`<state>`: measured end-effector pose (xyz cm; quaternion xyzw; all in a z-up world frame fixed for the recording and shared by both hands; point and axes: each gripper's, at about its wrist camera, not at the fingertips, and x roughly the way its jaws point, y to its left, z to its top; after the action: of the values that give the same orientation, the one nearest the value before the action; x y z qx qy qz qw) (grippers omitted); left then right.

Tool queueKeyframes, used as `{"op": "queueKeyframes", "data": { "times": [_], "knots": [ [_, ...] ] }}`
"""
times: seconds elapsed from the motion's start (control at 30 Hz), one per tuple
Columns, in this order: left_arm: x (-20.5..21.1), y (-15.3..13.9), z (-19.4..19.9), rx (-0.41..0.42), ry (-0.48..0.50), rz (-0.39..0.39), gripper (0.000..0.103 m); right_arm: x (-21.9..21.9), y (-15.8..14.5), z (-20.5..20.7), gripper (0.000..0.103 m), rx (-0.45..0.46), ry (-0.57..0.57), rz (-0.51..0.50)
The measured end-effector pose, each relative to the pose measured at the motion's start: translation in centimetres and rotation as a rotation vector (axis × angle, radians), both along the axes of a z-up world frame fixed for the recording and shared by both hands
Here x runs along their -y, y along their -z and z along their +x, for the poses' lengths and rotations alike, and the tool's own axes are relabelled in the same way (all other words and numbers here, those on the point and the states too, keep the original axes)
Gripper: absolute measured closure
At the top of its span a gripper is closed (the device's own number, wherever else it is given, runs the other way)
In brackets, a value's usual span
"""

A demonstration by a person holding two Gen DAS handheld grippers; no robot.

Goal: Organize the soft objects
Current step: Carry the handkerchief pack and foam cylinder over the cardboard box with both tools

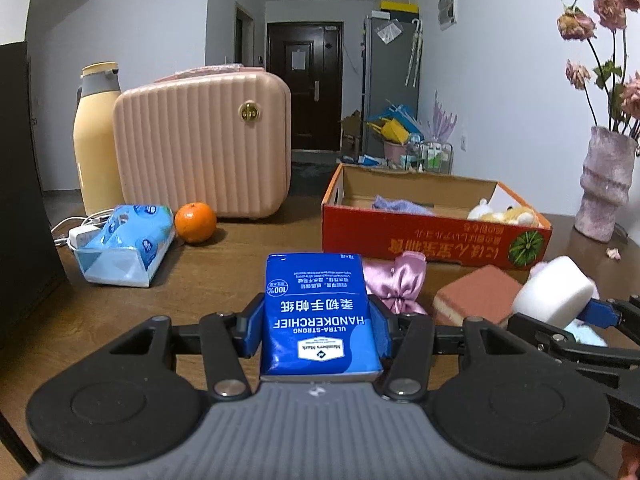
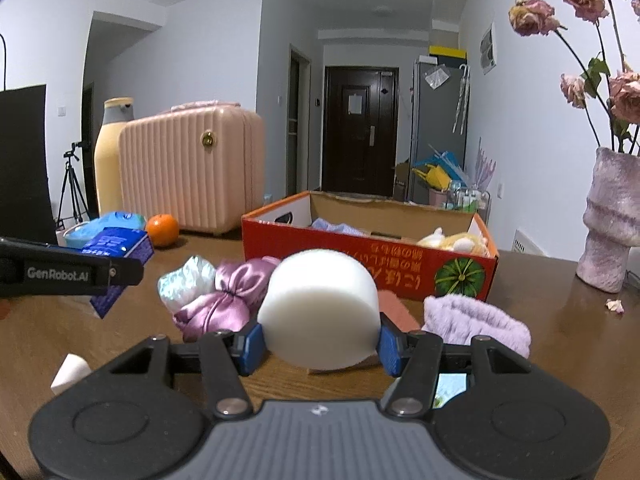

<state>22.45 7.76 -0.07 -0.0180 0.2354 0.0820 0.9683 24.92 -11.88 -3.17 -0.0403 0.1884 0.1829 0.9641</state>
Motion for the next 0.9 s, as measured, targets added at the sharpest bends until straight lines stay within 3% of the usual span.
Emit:
{"op": "queueKeyframes", "data": {
  "times": [0.9],
  "knots": [
    [4.0, -2.9, 4.2, 0.106, -0.026, -0.04, 0.05, 4.1, -3.4, 4.3, 0.047, 0.074, 0.069, 0.118]
  ]
}}
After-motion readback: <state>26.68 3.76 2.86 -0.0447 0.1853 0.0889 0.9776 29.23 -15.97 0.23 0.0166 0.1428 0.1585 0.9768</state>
